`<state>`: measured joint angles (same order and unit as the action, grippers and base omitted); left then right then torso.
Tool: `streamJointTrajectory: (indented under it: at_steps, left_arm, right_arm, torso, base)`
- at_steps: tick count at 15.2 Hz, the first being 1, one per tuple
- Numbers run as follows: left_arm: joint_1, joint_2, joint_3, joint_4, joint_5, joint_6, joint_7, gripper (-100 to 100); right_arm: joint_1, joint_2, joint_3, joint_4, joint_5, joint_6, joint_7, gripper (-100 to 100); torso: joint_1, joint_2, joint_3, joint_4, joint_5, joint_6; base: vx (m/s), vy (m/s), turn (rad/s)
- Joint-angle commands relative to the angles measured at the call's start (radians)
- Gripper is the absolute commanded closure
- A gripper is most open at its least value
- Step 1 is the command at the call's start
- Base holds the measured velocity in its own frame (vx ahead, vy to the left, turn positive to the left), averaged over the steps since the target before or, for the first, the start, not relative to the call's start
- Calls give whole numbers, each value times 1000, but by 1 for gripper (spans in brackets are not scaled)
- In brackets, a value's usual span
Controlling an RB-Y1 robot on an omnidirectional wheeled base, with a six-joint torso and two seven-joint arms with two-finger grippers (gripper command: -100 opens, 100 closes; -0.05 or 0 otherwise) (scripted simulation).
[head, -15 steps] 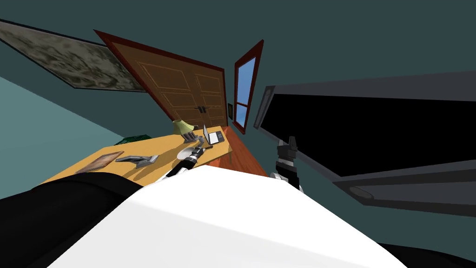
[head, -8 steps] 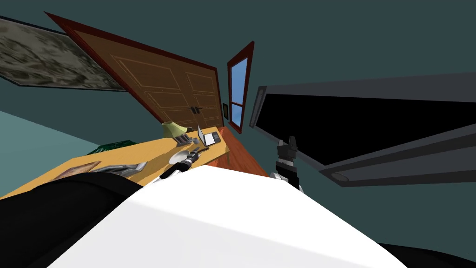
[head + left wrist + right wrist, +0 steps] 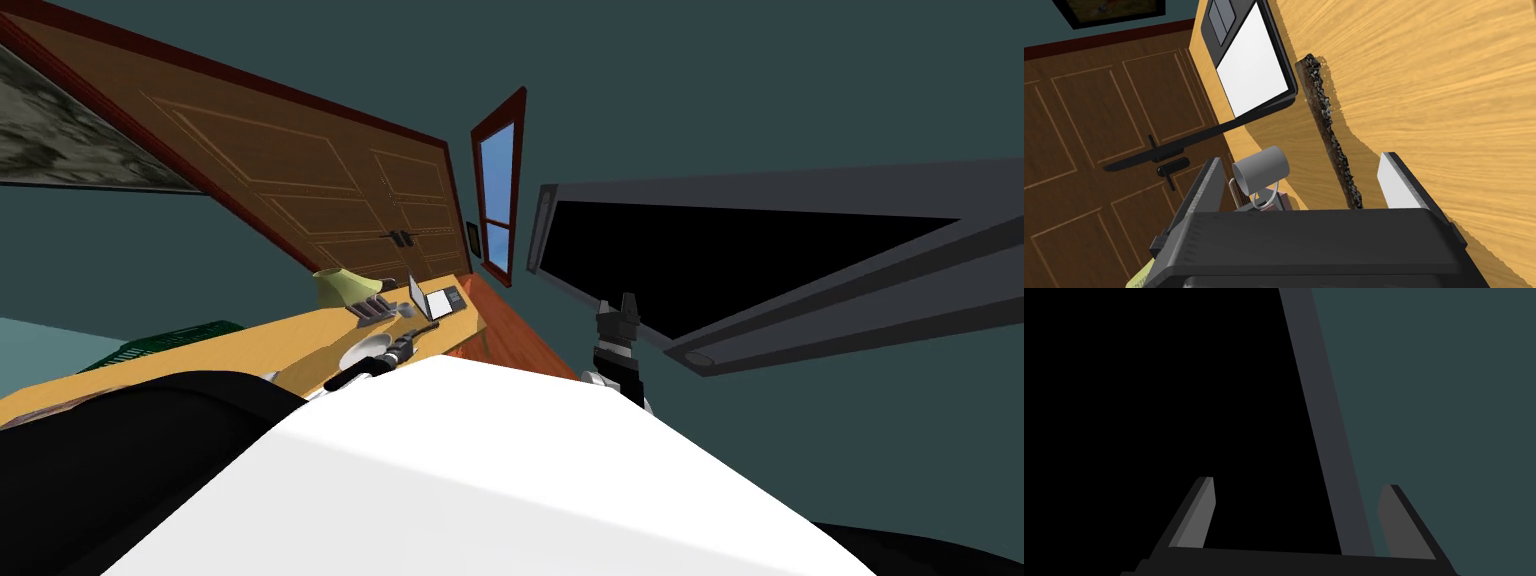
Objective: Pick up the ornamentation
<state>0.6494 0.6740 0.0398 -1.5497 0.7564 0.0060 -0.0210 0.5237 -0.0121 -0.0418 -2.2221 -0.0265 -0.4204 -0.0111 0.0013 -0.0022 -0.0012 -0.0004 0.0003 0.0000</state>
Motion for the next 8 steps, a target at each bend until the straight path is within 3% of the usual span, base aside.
streamJointTrajectory:
  at_steps: [1,2,4,5,6,7,8]
  left_arm:
    - [-11,12,-10,30,13,-2,5,-100]
    - [-10,36,-10,60,57,33,16,-100]
    - [-10,36,-10,80,57,33,16,-100]
    - [-8,59,-12,121,100,68,26,-100]
    - [-8,59,-12,130,100,68,26,-100]
    - [-7,80,-13,154,135,102,37,-100]
    - [-7,80,-13,175,142,102,37,-100]
  right_arm:
    - [0,0,0,0,0,0,0,0]
    - [0,0,0,0,0,0,0,0]
    - [0,0,0,0,0,0,0,0]
    - [0,0,0,0,0,0,0,0]
    - [0,0,0,0,0,0,0,0]
    - [0,0,0,0,0,0,0,0]
    - [0,0,0,0,0,0,0,0]
  torso:
    - [0,0,0,0,0,0]
    - [0,0,0,0,0,0]
    - [0,0,0,0,0,1]
    - [0,0,0,0,0,0]
    - [0,-1,0,0,0,0]
    - [0,-1,-1,0,0,0]
    - [0,-2,-1,0,0,1]
  base:
    - [12,-3,-2]
    - [24,-11,-174]
    - [30,-9,-147]
    - [41,-8,-150]
    - [46,-9,-185]
    - [54,-11,-224]
    - [64,-6,-214]
